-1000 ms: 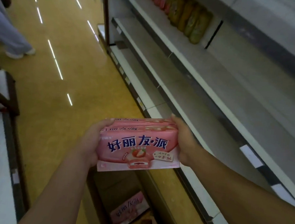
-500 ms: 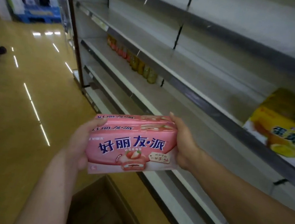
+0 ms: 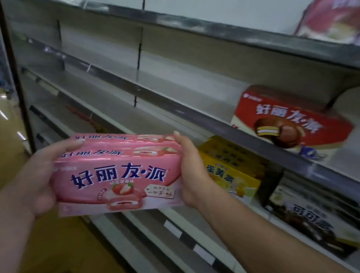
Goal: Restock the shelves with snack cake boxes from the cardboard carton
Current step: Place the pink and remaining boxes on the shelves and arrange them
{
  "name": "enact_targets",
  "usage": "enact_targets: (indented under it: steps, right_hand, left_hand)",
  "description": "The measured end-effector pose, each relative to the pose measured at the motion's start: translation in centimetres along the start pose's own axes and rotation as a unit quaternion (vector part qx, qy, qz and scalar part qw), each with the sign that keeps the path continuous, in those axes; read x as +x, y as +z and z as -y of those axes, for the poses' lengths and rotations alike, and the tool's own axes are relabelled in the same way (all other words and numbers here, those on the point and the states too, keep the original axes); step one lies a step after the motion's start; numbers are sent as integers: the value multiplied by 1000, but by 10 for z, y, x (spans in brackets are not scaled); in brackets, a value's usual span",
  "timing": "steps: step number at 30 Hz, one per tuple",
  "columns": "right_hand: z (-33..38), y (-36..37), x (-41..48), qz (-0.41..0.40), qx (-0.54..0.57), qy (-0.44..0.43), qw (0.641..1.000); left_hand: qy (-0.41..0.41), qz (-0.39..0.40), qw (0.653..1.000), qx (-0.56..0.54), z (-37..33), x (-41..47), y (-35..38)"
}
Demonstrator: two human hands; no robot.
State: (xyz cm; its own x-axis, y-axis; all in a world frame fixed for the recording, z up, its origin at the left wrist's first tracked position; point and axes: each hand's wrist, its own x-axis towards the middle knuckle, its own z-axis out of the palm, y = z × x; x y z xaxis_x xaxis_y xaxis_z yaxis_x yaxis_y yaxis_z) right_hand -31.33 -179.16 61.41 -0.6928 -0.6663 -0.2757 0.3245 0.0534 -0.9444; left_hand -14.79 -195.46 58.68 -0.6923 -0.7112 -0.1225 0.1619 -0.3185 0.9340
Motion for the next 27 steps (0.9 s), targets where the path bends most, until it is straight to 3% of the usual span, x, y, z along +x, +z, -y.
enact_targets:
  steps: [18, 27]
  right_hand:
    - [75, -139, -142, -94, 48, -111, 988]
    - [97, -237, -204, -144, 79, -153, 974]
  left_hand:
    - [65, 156, 984, 50, -35, -82, 166]
    - [57, 246, 966, 56, -21, -114, 275]
